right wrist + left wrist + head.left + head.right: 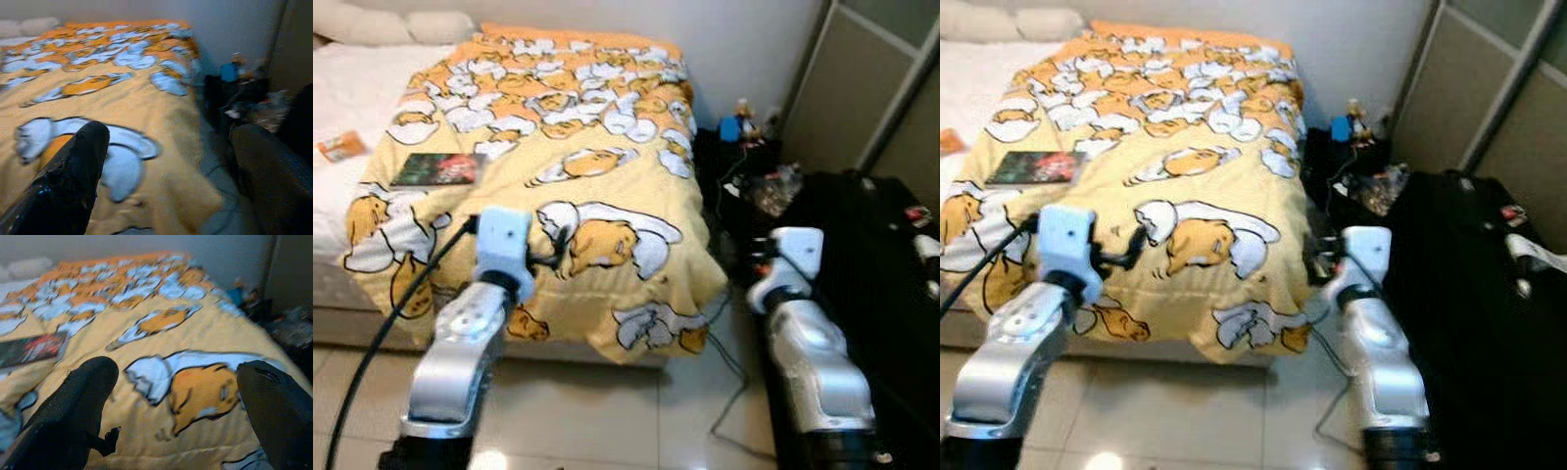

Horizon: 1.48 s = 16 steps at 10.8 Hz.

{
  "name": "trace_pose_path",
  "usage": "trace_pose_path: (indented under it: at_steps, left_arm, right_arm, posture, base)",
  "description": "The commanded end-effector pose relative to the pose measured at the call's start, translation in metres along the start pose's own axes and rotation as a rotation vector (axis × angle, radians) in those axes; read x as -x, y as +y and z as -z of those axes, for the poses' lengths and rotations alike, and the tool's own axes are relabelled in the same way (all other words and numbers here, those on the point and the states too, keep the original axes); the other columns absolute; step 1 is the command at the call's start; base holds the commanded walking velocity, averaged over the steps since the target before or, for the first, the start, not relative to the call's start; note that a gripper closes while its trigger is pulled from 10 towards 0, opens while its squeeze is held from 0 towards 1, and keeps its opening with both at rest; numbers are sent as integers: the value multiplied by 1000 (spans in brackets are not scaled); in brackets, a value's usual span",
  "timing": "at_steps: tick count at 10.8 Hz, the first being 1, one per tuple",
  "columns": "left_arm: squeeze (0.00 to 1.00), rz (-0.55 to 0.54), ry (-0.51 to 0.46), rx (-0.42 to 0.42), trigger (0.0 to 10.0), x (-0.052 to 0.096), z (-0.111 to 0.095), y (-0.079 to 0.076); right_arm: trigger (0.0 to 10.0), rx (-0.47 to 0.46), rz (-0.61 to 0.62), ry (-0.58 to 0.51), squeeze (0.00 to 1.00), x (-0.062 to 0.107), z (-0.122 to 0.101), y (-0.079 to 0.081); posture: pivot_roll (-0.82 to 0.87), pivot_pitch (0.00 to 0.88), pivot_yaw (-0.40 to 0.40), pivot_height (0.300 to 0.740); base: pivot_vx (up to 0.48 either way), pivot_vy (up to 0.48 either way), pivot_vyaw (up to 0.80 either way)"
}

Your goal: Clean up the room

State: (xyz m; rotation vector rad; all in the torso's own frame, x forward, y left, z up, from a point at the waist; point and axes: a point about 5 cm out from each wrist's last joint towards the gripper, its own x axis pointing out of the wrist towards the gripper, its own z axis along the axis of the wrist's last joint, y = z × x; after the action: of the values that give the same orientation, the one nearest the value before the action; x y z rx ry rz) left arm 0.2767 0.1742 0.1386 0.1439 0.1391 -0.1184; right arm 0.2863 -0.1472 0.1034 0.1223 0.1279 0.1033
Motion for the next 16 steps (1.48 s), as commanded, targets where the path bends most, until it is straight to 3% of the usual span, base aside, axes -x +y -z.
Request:
trace_pose_path:
  at_steps: [1,5,13,16]
  left_arm:
    - [0,27,-23,-2,10000,-3,-5,-5]
    - [0,35,-28,-19,10000,-8,-6,-1]
    - [0,18,-23,-2,10000,-2,3,4]
    - [0,34,-52,41,10000,-2,-1,1]
  right_arm:
    - [10000,3,34,-23,0,1,-5,-10]
    - [10000,6,50,-28,0,1,-4,-9]
    - [10000,8,62,2,0,4,2,-11]
    - [10000,5,86,26,0,5,5,-12]
  posture:
    - [-20,0,25,740]
    - [-29,0,32,740]
    - [-27,0,27,740]
    - [-33,0,29,740]
  base:
    - [337,0,0]
    - [340,0,0]
    - [360,0,0]
    - [202,0,0]
